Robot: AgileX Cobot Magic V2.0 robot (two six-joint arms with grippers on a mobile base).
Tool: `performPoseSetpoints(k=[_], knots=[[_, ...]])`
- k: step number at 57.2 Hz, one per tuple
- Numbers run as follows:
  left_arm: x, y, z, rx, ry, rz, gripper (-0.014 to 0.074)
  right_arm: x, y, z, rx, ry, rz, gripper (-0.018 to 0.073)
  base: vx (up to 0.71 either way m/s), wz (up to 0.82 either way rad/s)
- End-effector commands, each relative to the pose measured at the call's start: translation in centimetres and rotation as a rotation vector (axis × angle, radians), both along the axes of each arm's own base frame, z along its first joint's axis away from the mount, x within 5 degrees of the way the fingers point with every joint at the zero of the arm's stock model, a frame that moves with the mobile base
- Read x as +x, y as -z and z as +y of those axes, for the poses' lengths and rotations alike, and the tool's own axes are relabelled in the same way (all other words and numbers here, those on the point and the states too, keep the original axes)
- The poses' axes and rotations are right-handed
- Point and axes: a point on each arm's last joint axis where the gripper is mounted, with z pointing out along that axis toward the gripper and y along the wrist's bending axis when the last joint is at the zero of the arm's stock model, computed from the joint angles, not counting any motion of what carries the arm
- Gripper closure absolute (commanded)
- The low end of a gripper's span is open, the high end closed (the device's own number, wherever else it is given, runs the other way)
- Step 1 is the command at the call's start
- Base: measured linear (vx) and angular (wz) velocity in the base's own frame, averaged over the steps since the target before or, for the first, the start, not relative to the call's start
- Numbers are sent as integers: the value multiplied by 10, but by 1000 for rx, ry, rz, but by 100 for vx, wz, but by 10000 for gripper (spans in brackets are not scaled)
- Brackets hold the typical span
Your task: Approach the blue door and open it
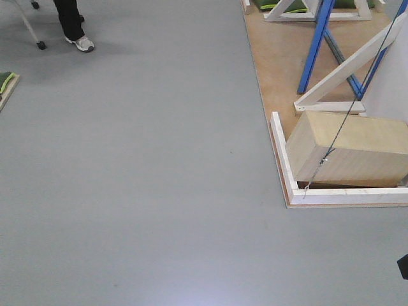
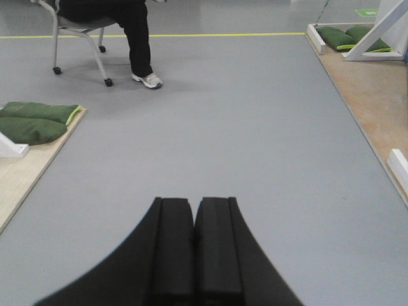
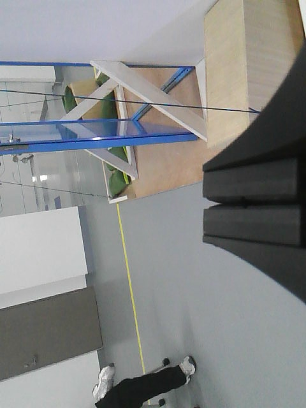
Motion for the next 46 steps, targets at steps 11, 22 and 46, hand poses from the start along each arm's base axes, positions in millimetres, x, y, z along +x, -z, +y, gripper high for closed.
performPoseSetpoints(k=[11, 22, 46], knots=[[0, -17, -1, 5, 10, -123, 524, -1, -9, 0, -11, 1, -104, 551, 52, -7], [0, -17, -1, 5, 10, -123, 524, -1, -9, 0, -11, 1, -103, 551, 51, -5], [0, -17, -1, 5, 10, -123, 524, -1, -9, 0, -11, 1, -103, 551, 50, -3]])
